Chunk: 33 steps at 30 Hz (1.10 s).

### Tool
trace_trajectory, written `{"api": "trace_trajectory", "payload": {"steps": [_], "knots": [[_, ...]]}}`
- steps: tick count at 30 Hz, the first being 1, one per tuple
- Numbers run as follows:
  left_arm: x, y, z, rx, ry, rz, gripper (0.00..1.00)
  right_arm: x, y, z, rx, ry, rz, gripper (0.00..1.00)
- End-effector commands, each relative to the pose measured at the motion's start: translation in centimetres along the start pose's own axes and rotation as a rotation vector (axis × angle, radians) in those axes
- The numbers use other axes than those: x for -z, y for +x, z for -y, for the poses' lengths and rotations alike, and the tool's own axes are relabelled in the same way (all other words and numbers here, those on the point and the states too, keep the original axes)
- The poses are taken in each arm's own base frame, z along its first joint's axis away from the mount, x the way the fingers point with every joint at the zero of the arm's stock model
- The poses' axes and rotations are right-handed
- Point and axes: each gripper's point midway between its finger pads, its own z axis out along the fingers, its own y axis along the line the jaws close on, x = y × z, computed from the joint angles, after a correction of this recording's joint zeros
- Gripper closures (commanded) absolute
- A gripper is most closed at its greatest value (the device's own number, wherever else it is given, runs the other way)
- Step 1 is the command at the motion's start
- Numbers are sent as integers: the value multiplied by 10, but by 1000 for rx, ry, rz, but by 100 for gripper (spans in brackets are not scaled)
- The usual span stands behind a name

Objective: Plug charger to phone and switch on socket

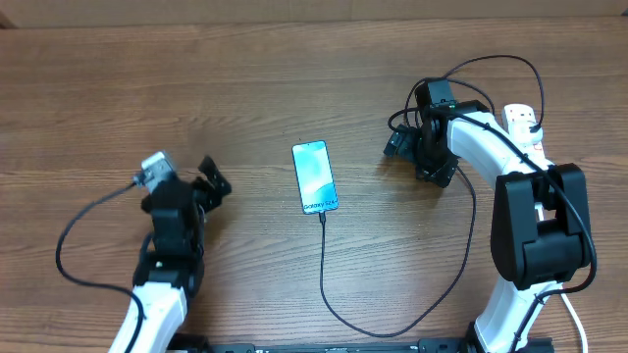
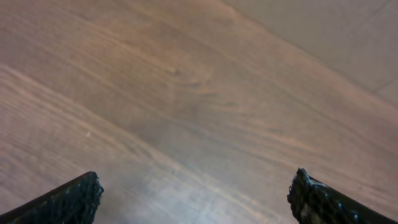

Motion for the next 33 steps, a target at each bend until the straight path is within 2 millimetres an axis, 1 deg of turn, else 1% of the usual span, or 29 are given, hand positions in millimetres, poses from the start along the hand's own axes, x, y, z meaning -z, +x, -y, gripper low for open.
{"api": "trace_trajectory", "payload": {"steps": [1, 6, 12, 22, 24, 29, 32, 33], "knots": [[7, 10, -7, -29, 6, 2, 0, 10, -3, -3, 1, -23, 20, 0], [14, 23, -17, -29, 5, 1, 0, 10, -3, -3, 1, -23, 20, 0], [20, 46, -33, -33, -6, -16, 0, 10, -3, -3, 1, -23, 20, 0], [28, 77, -53, -30, -3, -16, 0, 10, -3, -3, 1, -23, 20, 0], [30, 77, -57, -29, -18, -19, 0, 10, -3, -3, 1, -23, 20, 0], [37, 69, -55, -43, -3, 15, 0, 10, -3, -3, 1, -23, 20, 0], [44, 70, -62, -46, -28, 16, 0, 10, -3, -3, 1, -23, 20, 0], [46, 64, -59, -72, -11, 41, 0, 10, -3, -3, 1, -23, 20, 0]]}}
